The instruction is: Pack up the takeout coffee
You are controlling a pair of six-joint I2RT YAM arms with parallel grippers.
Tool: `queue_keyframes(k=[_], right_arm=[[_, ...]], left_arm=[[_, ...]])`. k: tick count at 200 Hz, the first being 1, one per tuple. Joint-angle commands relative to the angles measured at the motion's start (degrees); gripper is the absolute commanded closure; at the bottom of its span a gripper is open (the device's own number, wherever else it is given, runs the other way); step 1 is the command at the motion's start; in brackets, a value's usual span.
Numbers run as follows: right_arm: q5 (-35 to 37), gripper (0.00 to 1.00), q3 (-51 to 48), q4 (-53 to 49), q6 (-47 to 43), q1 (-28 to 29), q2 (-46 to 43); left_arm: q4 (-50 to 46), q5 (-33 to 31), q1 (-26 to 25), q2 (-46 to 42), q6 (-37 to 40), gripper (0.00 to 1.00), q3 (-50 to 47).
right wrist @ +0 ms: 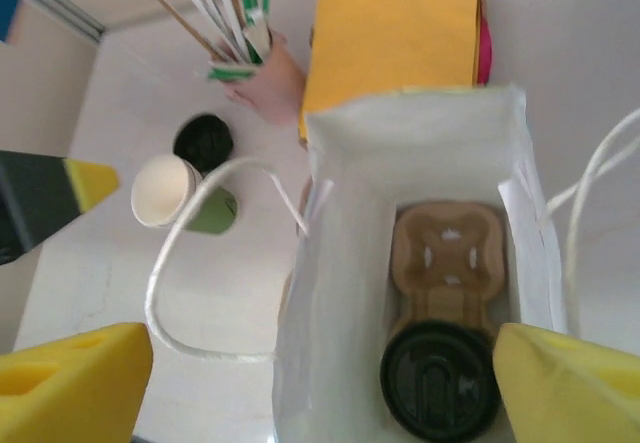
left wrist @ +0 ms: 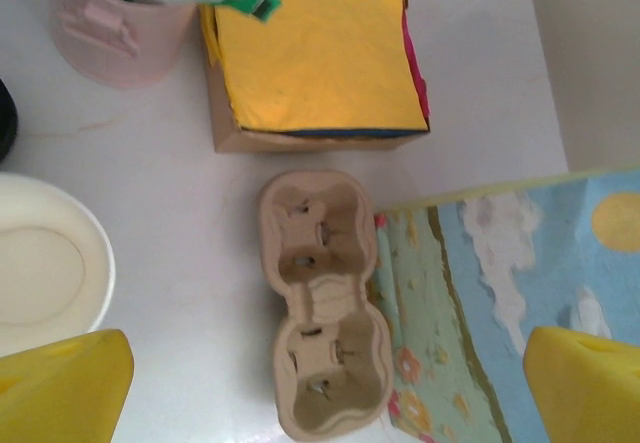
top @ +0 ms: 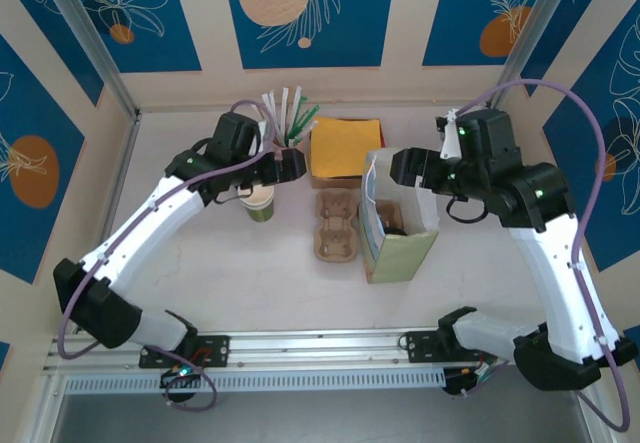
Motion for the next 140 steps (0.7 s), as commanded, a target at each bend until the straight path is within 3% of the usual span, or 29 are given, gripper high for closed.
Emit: queue_keyframes(k=[1, 56, 96, 117, 140], right_arm=[[-3.5, 0.01, -1.11, 5.15, -2.77, -1.51, -2.37], [-8.14, 0.01, -3.19, 8.84, -4.45, -6.24, -5.12], [-12.04, 0.01, -4.22, 10.38, -3.02, -6.87, -4.26], [-14.23, 0.01, -5.03, 11.44, -1.31, -6.82, -3.34], [-15.2, 0.01, -5.07, 11.91, -0.62, -6.51, -2.06]], left_arm=[[-3.31, -6.09, 0.3, 2.34, 3.85, 0.0, 4.49], [-4.43, -11.88, 0.86, 9.76, 9.1, 0.0, 13.54], [-8.26, -11.77, 2.79, 19.58, 12.29, 0.09, 24.71], [-9.57, -9.8, 3.85, 25.22, 13.94, 0.17, 30.88], [-12.02, -11.72, 4.38, 31.55, 16.61, 0.25, 38.88]])
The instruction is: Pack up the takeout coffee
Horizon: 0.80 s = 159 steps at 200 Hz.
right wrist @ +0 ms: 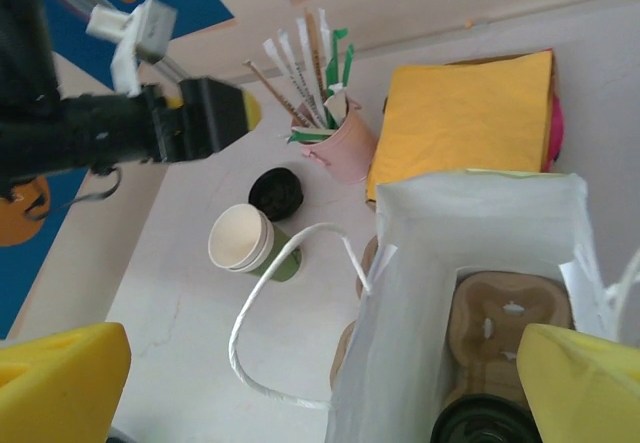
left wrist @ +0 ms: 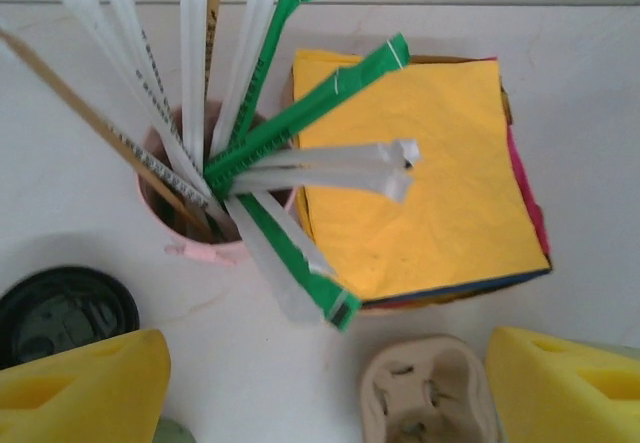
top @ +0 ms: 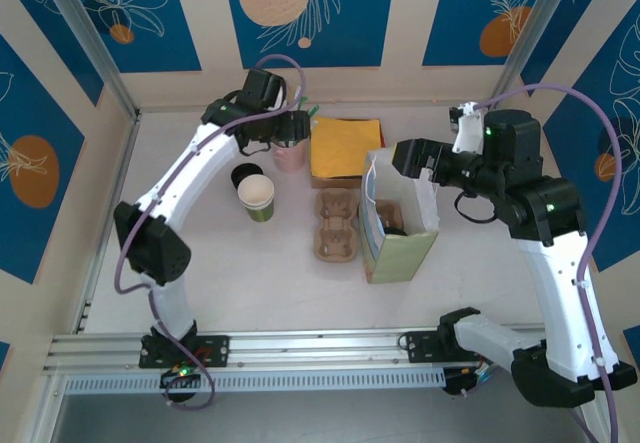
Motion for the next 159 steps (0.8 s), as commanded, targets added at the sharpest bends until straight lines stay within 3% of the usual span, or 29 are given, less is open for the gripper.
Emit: queue_keyframes(k=[1, 27, 42, 62, 111, 159], right_arm=[[-3.15, 0.01, -0.5, 1.71, 1.59, 0.09, 1.11], [-1.81, 0.01, -0.67, 2.27, 3.31, 0.66, 2.13], [-1.56, 0.01, -0.52, 2.49, 2.98, 0.75, 3.26], [-0.83, 0.01, 1.71, 0.86, 2.48, 0.89, 5.24], [-0.11, 0.01, 2.67, 1.1, 2.53, 0.78, 7.24], [-0.34, 0.01, 2.83, 1.1, 3.18, 0.35, 8.28]], left_arm=[[-3.93, -1.28, 1.04, 5.12, 4.33, 0.25, 7.04], [-3.72, 0.16, 2.08, 9.87, 5.74, 0.3, 12.19], [-3.52, 2.41, 3.02, 12.22, 5.49, 0.41, 14.63], [-2.22, 4.66, 3.37, 14.73, 7.81, 0.48, 16.36], [1.27, 7.12, 3.33, 17.31, 12.7, 0.47, 16.39], [3.79, 3.94, 3.33, 19.51, 14.98, 0.45, 17.31]])
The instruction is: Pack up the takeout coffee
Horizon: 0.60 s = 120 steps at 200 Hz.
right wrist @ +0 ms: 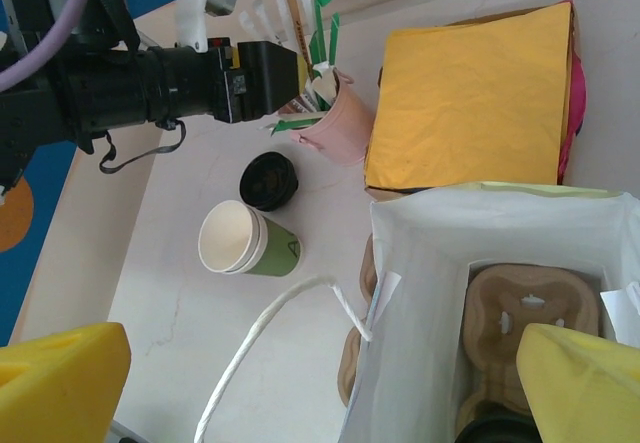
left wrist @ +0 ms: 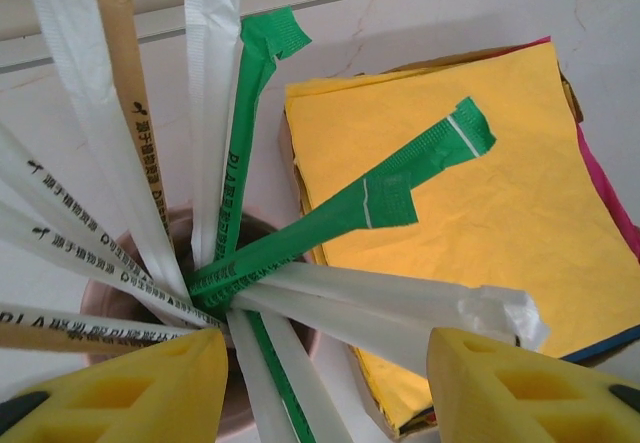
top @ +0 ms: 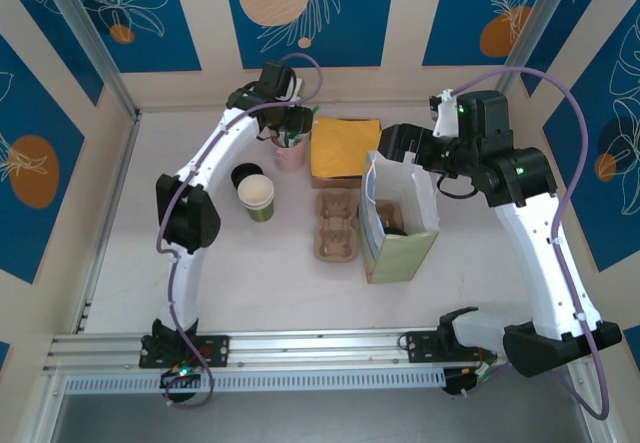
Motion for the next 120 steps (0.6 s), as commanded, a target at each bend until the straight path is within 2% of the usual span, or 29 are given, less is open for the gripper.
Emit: queue_keyframes(k=[1, 83, 120], right_arm=[[-0.23, 0.01, 1.01, -0.02, 0.91, -0.1, 0.09], [-1.2, 0.01, 1.34, 0.33, 0.8, -0.65, 1.71], [-1.55, 0.01, 1.61, 0.2, 0.78, -1.13, 2.44]], left_arm=[[2.16, -1.2, 0.18, 1.46, 2.52, 0.45, 2.71], [4.93, -2.05, 0.16, 6.34, 4.19, 0.47, 7.39], [5.89, -2.89, 0.16, 7.38, 4.41, 0.55, 8.49]])
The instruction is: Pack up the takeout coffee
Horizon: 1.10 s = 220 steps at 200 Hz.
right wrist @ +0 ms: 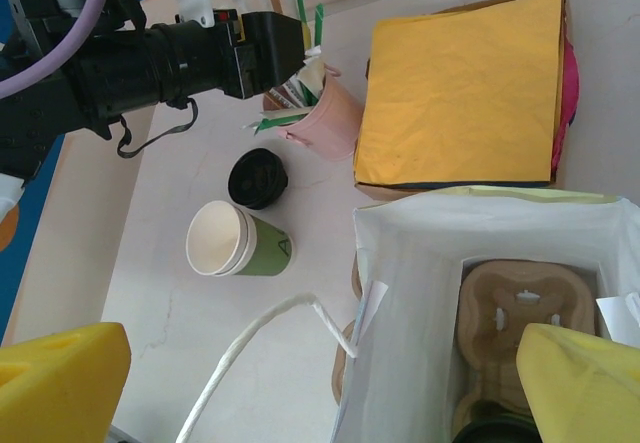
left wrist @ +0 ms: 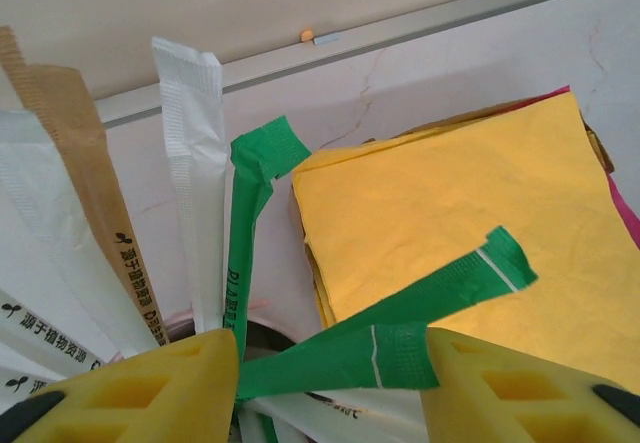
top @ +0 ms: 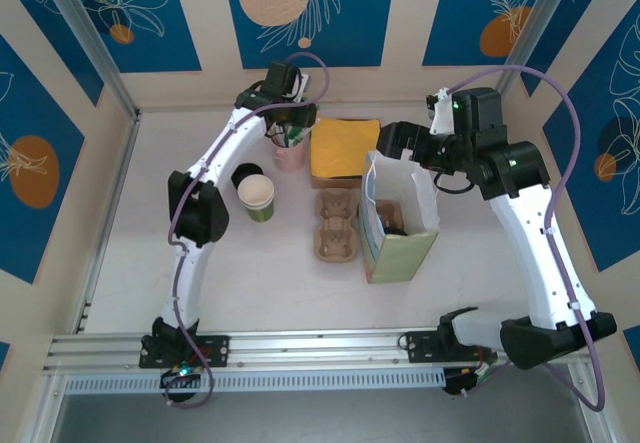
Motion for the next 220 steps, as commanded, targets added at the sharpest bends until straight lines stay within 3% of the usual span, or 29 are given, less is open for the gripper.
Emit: queue_keyframes(k=[1, 16, 54, 143, 220], right_arm=[[-1.47, 0.01, 1.57, 0.15, 0.53, -0.43, 0.31], [-1.52, 0.01, 1.52, 0.21, 0.58, -0.48, 0.38], [-1.63, 0.01, 1.26, 0.48, 0.67, -0.59, 0.59], [-1.99, 0.01, 1.04, 1.3, 0.7, -0.71, 1.11], [-2.53, 0.01, 1.47, 1.43, 0.21, -1.06, 1.86]], left_arm=[[1.52, -1.22, 0.16, 1.05, 1.35, 0.56, 2.33], [1.7, -2.13, 0.16, 0.86, 1.6, 0.58, 2.28], [1.63, -3.13, 0.25, 0.58, 2.64, 0.76, 2.29], [0.2, -4.87, 0.17, -1.9, 3.5, 1.0, 2.07], [0.23, -5.58, 0.25, -4.14, 2.26, 1.0, 2.02]])
